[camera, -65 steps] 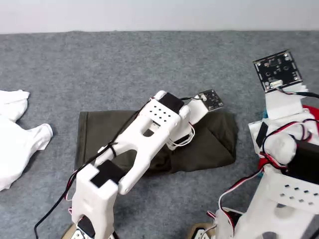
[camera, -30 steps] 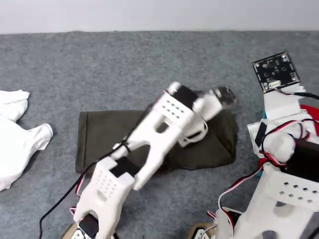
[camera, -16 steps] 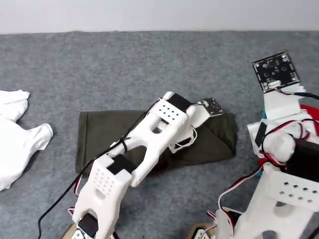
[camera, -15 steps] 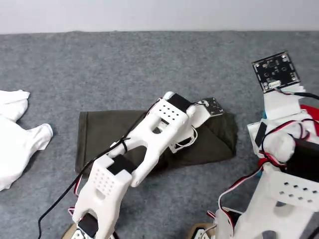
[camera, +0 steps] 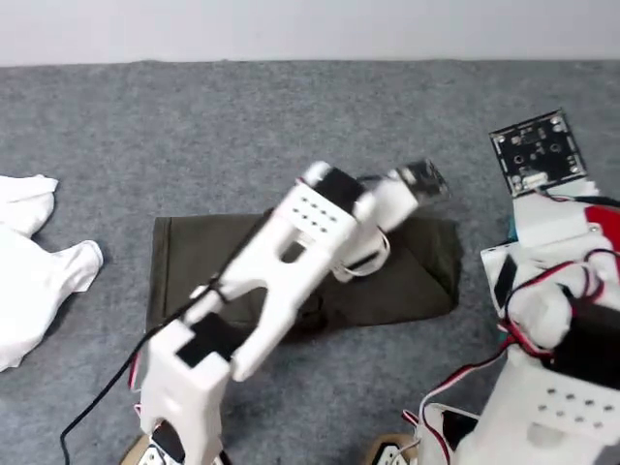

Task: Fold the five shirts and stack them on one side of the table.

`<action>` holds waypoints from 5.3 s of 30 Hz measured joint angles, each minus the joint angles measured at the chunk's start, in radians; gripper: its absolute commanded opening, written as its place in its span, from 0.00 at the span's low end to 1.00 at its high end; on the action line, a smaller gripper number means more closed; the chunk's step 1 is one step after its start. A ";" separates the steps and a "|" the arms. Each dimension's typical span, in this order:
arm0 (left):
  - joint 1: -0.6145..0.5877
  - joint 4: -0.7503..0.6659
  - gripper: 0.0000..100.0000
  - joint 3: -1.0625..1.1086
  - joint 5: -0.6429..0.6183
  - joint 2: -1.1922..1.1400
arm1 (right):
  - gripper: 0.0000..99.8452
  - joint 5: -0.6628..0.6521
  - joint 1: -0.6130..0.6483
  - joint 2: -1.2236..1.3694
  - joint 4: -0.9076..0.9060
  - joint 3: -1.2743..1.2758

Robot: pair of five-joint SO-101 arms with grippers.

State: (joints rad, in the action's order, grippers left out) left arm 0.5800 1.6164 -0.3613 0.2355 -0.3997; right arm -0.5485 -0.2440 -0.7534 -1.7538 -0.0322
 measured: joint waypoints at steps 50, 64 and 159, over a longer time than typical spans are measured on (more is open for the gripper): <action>-0.799 -0.175 0.01 0.400 -0.058 -0.115 | 0.01 0.000 -0.002 -0.072 0.000 0.080; -0.973 -0.081 0.01 0.175 -0.035 -0.130 | 0.01 0.000 -0.097 -0.075 0.000 0.080; 0.384 0.107 0.01 -0.012 -0.137 -0.157 | 0.01 0.000 -0.124 -0.137 0.000 0.146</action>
State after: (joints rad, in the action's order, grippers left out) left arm 0.9636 1.7238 -0.3736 0.0990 -0.5562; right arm -0.5485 -0.3682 -0.8899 -1.7538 0.1135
